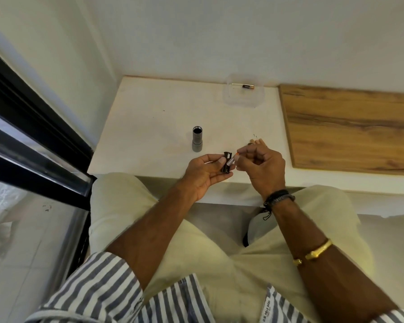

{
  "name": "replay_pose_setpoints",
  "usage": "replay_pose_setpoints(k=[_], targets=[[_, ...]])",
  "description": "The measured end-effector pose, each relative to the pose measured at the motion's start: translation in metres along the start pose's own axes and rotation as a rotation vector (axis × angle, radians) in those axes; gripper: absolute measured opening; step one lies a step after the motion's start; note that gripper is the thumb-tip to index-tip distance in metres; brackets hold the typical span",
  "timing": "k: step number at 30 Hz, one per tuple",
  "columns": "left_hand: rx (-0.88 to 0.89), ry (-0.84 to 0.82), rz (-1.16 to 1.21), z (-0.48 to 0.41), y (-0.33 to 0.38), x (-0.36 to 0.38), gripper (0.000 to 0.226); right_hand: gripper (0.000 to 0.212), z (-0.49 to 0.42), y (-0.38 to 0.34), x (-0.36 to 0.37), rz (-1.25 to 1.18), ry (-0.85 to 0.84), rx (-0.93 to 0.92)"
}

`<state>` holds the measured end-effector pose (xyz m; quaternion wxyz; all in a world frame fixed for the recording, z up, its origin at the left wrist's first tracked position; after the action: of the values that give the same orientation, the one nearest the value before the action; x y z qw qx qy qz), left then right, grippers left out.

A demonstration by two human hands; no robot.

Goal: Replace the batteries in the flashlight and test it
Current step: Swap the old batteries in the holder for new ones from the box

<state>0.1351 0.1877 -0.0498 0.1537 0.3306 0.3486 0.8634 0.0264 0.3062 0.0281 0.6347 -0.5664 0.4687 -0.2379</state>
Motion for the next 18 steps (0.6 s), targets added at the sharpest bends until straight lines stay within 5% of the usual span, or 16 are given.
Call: replay_pose_setpoints(k=[18], targets=[[0.053, 0.092, 0.004, -0.002, -0.002, -0.004, 0.018, 0.017, 0.010, -0.004, 0.012, 0.164, 0.049, -0.136]])
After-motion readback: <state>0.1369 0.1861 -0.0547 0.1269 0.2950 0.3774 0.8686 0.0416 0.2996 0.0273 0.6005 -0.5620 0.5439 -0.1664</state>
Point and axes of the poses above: each hand's wrist, its own z-axis away from the middle knuckle, its own x-axis out of the palm, y = z × x, the point moved 7 cm from there along -z, towards the middle knuckle, and after that the axes turned 8 degrees about y, right-handed, at the moved point
